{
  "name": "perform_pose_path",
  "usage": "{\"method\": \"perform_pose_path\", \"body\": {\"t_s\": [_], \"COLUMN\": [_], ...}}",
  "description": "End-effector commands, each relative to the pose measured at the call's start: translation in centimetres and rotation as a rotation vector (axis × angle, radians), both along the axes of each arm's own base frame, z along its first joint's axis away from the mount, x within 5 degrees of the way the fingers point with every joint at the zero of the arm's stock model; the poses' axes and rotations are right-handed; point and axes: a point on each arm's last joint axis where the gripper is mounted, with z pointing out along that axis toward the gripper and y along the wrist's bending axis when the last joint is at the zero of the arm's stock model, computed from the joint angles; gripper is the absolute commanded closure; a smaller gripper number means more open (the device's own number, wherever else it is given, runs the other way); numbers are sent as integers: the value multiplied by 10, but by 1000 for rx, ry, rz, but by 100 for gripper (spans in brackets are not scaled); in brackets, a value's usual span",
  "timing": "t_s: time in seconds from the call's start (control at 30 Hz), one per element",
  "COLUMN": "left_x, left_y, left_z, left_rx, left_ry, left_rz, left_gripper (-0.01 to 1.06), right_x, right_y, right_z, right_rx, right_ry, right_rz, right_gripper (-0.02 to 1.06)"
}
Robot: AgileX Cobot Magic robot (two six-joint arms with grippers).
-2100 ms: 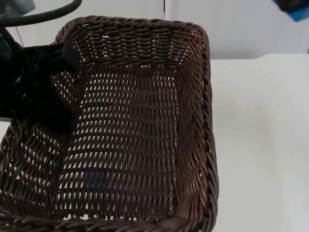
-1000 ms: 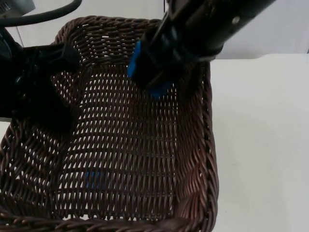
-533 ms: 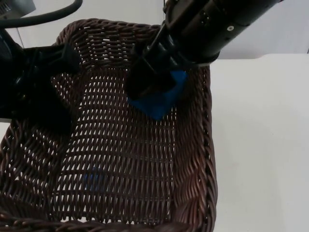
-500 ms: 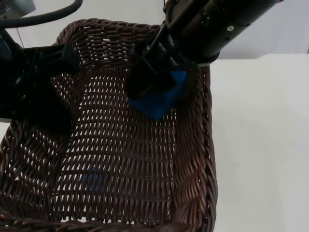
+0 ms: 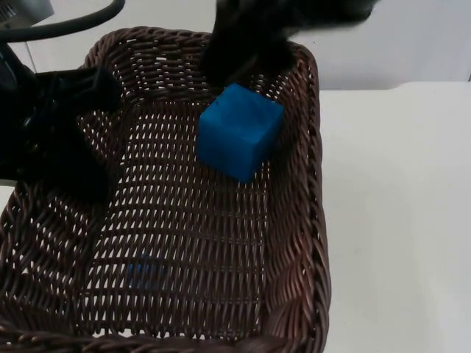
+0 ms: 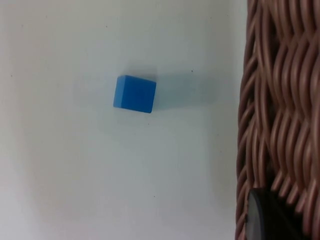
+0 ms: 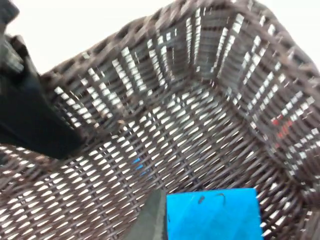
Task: Pick up the basket with the left hand and place the largest block into the basket with the right hand.
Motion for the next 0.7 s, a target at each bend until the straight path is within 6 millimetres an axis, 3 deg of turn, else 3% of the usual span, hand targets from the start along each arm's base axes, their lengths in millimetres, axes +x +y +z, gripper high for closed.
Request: {"method": "perform_pose_path", "body": {"t_s": [0.0, 0.4, 0.67], "left_x": [0, 1, 6], "left_y": [-1, 0, -1], "left_z": [5, 5, 7], "left_rx": [-31, -31, -49], "left_ry": [-21, -27, -72], "left_rz": [22, 25, 56], "left_gripper": [105, 105, 105], "right_x": [-11, -43, -49], "right_y": [-9, -42, -48], "right_z": [20, 64, 71], "right_rx": [9, 43, 51], "right_ry": [-30, -68, -76], "right_rz": [15, 23, 25], "right_gripper": [21, 21, 21]}}
